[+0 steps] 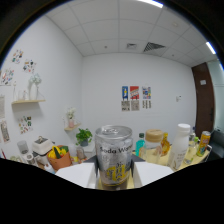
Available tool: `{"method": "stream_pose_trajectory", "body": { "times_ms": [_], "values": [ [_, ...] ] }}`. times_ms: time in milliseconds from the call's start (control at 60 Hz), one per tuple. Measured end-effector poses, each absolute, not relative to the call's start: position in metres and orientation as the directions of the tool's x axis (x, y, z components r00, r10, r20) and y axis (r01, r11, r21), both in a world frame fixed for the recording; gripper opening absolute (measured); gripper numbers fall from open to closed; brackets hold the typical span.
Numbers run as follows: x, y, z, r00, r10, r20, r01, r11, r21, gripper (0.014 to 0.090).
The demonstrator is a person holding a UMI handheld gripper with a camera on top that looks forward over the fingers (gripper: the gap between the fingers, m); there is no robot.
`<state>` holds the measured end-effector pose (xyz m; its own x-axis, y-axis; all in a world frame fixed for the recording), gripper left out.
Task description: Make me a cup of Mojito.
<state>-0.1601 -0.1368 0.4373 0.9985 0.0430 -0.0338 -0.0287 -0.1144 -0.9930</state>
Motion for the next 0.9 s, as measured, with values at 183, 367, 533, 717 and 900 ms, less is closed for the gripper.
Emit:
{"method": "stream_pose_trajectory", "body": {
  "times_ms": [183,367,533,717,900],
  "values": [
    [-0.139,-0.187,0.433,0.999,0.035,-0.041,-0.037,-0.108,-0.993,0.051],
    [-0.104,-0.22,0.37,0.999,-0.001,-0.05,-0.049,-0.193,-0.98,0.051],
    [-0.081,-0.233,0.292,0.997,-0.028,-0.068,-0.073,-0.282,-0.957,0.0509],
    [-0.063,-0.233,0.221,0.993,-0.039,-0.109,-0.116,-0.325,-0.938,0.051],
    [-0.056,-0.227,0.185,0.974,-0.015,-0.228,-0.22,-0.335,-0.916,0.0508]
  ]
}}
